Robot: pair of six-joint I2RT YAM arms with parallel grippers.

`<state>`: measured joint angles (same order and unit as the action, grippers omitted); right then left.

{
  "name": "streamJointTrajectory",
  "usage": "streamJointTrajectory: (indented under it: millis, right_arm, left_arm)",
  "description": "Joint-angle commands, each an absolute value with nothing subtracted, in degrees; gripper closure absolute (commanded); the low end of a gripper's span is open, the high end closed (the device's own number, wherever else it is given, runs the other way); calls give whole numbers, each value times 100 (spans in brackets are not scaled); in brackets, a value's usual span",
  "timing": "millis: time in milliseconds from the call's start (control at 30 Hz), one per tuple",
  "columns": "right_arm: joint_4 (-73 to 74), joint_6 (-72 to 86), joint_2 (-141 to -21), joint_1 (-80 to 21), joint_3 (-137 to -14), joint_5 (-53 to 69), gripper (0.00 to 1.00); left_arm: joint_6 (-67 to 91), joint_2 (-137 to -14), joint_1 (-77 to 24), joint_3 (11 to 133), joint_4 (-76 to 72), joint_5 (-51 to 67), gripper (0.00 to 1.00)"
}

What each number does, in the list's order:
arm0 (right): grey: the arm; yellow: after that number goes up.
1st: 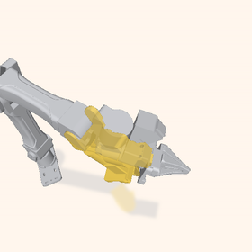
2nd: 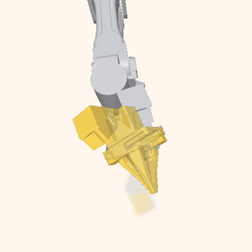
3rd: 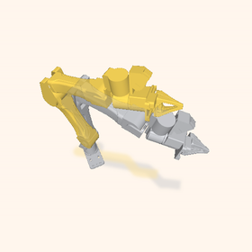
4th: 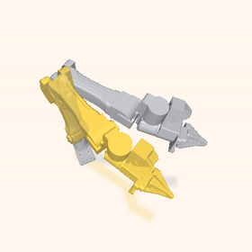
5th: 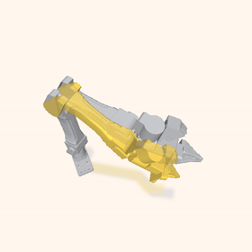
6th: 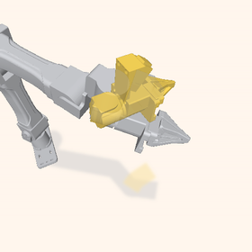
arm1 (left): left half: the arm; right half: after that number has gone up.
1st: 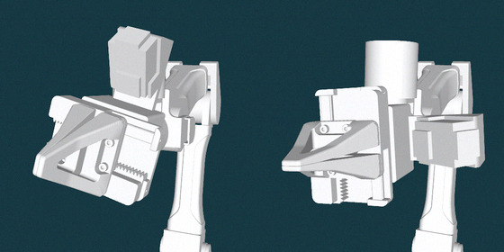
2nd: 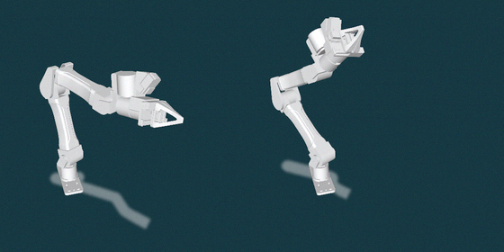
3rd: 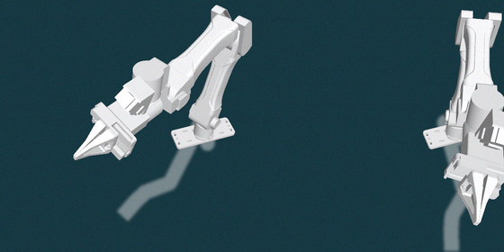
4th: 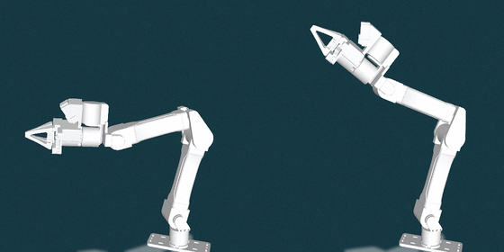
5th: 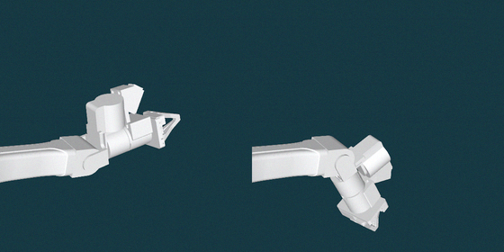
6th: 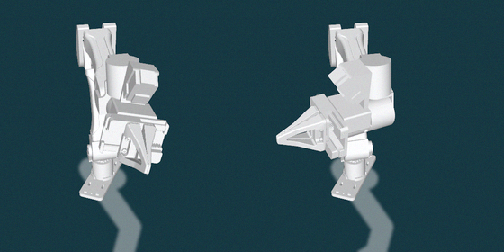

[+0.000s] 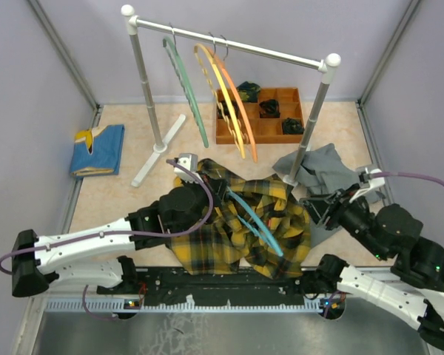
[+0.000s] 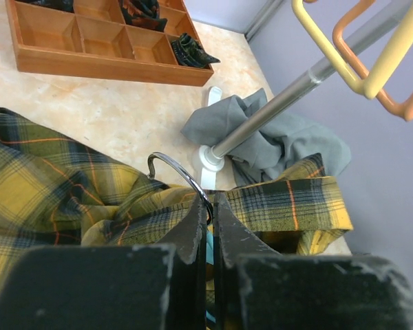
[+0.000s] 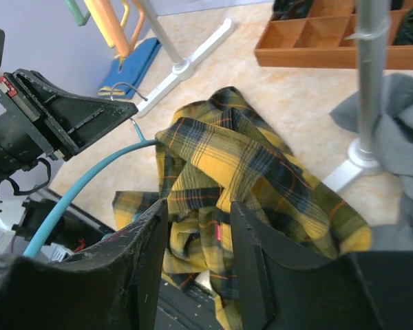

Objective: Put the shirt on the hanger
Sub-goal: Adjust the hanger, then hang the shirt on the hanger.

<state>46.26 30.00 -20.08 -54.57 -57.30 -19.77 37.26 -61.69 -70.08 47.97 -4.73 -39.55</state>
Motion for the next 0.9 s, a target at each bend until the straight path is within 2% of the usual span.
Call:
streamJointTrajectory:
  millis: [0,67,200,433,700,867]
  right_arm:
    - [5763,2697,-2222,-5436,-6568,-2521,57]
    - [5913,2478,-2316,-5436,-6870,-2460,56]
    - [5895,1767,-2841,-5438,-7526,-1590,54]
    - [6677,758,-4603,-5439,-9005,-436,46]
    - [6872,163,-5560,-5439,-8974,165,43]
    - [6816,17,-5759,-5432,-8451,17,42]
  left_arm:
    - [4231,-6519,-7019,4522,-464,-3858,100]
    - [4306,-6622,-7014,4481,-494,-3867,100]
    - [4333,-6746,-7014,4491,-513,-3804,100]
    - [4377,-6930,-7022,4471,-683,-3394,100]
    - [4359,-7290,-7057,4505,-1075,-3020,100]
    - [4358,-7456,-7117,4576,-1165,-2932,100]
